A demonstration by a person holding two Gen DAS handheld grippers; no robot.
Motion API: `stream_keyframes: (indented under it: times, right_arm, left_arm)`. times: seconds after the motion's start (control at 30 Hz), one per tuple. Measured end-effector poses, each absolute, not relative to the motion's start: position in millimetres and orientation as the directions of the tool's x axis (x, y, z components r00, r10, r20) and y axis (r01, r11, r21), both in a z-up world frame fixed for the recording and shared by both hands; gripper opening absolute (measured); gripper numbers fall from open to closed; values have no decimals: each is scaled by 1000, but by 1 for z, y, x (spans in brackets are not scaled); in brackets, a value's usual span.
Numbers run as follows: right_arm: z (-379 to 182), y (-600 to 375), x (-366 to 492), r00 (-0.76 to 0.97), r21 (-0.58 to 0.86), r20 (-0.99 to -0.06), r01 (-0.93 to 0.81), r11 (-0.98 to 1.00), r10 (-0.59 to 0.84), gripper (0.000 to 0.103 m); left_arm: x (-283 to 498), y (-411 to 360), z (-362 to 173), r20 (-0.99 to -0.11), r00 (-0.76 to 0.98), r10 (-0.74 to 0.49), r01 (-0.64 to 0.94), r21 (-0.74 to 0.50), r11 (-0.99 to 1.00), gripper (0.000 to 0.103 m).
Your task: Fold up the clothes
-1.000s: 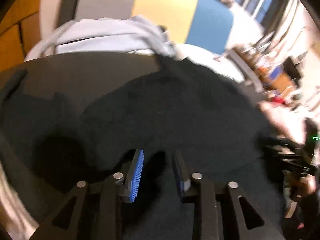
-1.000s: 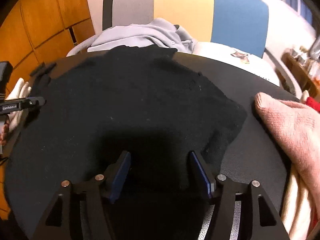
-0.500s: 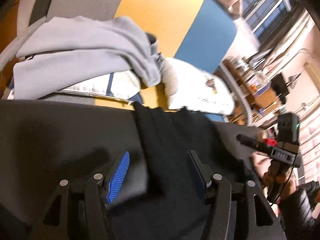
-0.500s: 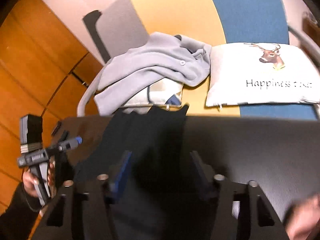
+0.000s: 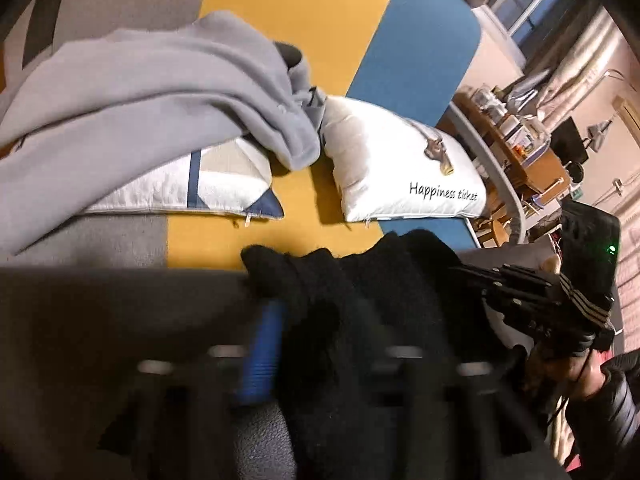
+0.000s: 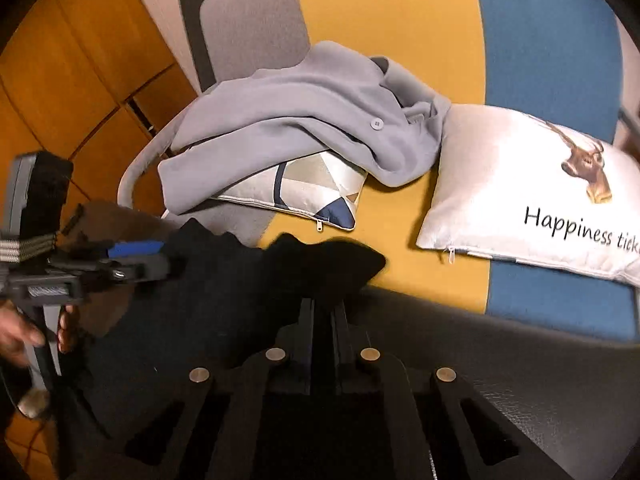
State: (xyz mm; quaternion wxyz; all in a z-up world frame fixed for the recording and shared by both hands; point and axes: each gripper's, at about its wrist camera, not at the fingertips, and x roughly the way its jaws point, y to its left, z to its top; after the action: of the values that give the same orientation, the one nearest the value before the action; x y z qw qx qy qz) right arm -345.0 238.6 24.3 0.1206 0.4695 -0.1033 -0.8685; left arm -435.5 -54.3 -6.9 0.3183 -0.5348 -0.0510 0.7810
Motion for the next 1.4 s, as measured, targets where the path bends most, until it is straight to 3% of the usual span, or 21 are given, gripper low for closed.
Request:
stream_keyframes:
  times: [0.17,0.4,0.6,0.8,0.9,0.97,1.03,1.17,1.2,1.33,1.4]
  right_arm:
    - [43,245,-333,-563,398,-733,101,-912,-382,7]
    - [87,235,-282,-629,430,-648,163,-888,-429,7]
    - [97,217,-206,-650,463,-603,186,-867,-462,7]
    - [70,206,-138,-637,496,-615,144,-856,-464,7]
    - [49,203,-108,-618,502,-643,104,-858,-451,12]
    - [42,204,-91,-613,505,-656,78,-860,-440,12]
    - [40,209,-74,-617,519,-656,50,-853,-435,18]
    - [43,223,-59,-636,636,-603,-19,-771,-482,48]
    - [42,226,-57,-640,669,-587,-37,-742,-497,50]
    - [45,236,-62,-694,748,-533,-118,-653,-484,52]
    - [56,226,-66,-725,697,-537,-93,-711,-431,64]
  left_arm:
    - [-410,-63,30,-705,-281,651,-469,-490,-734,8]
    - [-351,-78,84,-635,-330,699,-538,-482,-692,8]
    - [-287,-97,87,-594,-344,727,-586,-469,-661,8]
    - [-231,-104,56,-639,-311,703,-616,-428,-662,8]
    - [-209,-107,31,-693,-302,655,-611,-386,-691,18]
    - [-199,-119,19,-694,-276,665,-581,-431,-691,25]
    - [-194,-137,12,-670,-254,697,-527,-509,-681,29]
    - [-197,-173,-1,-579,-225,784,-372,-692,-618,33]
    - [-199,-182,-5,-557,-228,799,-326,-729,-602,34]
    - [-206,-186,4,-540,-269,798,-313,-734,-602,40]
    - [-208,-173,13,-550,-282,786,-382,-687,-618,44]
